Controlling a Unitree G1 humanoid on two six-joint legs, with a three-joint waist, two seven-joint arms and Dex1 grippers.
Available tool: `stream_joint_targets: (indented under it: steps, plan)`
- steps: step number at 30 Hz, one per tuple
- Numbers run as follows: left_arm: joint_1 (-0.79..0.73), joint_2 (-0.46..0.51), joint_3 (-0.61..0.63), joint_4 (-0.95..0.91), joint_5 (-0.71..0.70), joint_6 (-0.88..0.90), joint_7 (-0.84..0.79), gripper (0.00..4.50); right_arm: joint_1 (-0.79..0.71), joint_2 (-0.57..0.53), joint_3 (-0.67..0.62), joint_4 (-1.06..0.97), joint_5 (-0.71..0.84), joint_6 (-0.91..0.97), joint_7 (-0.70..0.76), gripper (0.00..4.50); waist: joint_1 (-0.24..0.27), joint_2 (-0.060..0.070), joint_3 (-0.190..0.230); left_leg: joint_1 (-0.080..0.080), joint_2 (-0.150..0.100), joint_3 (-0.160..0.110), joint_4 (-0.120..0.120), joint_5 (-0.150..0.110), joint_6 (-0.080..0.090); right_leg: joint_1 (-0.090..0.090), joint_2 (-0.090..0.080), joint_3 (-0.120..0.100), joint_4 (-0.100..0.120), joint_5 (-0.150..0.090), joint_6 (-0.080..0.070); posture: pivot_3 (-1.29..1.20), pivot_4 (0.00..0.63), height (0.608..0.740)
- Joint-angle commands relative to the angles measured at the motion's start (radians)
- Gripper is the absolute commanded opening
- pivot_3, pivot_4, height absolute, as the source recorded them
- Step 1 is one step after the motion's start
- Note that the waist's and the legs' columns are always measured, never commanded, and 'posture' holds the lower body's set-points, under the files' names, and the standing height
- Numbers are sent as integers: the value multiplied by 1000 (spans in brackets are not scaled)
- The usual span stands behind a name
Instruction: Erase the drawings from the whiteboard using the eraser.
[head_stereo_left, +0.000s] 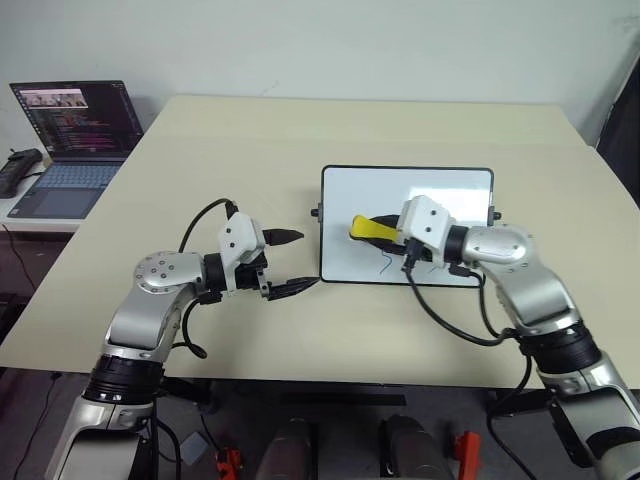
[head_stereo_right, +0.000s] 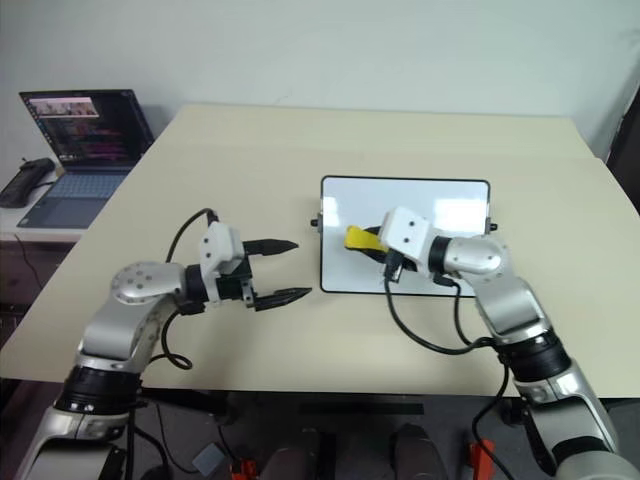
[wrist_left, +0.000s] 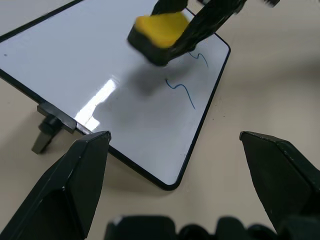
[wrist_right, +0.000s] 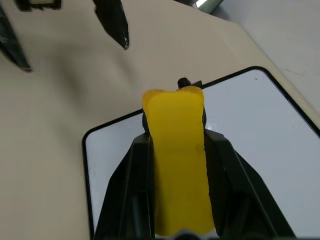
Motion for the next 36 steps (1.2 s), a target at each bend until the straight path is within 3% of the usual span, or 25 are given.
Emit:
stream_joint_targets:
  steps: [1,9,18,27,30,33,36]
  plan:
    - [-6,4,7,-16,-7,-15,-9,4500,-38,13,8,115,-63,-123,-44,987,2,0,0,0,0,0,0,0,0,0,0,0,0,0,0,0,150,740]
    - [19,19,26,-32,-12,-14,-11,4500,-70,0,-14,282,-76,-231,-10,987,-1,0,0,0,0,0,0,0,0,0,1,0,1,0,0,0,150,740]
    - [29,28,31,-33,-11,-16,-11,4500,-9,-19,24,378,-90,-272,58,987,-1,-1,-1,3,0,0,0,0,0,2,1,0,2,0,0,0,150,740]
    - [15,29,29,-19,-8,-23,-10,4500,137,-9,118,397,-163,-280,70,986,-1,-2,-2,23,1,2,0,1,1,21,1,1,1,-4,3,0,150,740]
    - [9,29,27,-9,-6,-26,-14,4500,135,-5,99,412,-161,-285,40,986,1,-4,-4,27,2,1,0,2,4,23,1,2,2,-5,-4,0,150,740]
    - [2,28,25,-3,-5,-28,-17,4500,121,-9,64,375,-116,-268,55,986,2,-5,-4,30,2,1,0,2,4,27,1,1,2,-6,-4,0,150,740]
    - [-5,28,27,-1,-3,-26,-16,4500,115,-58,-9,152,-1,-142,141,985,5,-4,-3,29,1,0,0,2,4,26,0,2,2,-6,-4,0,150,740]
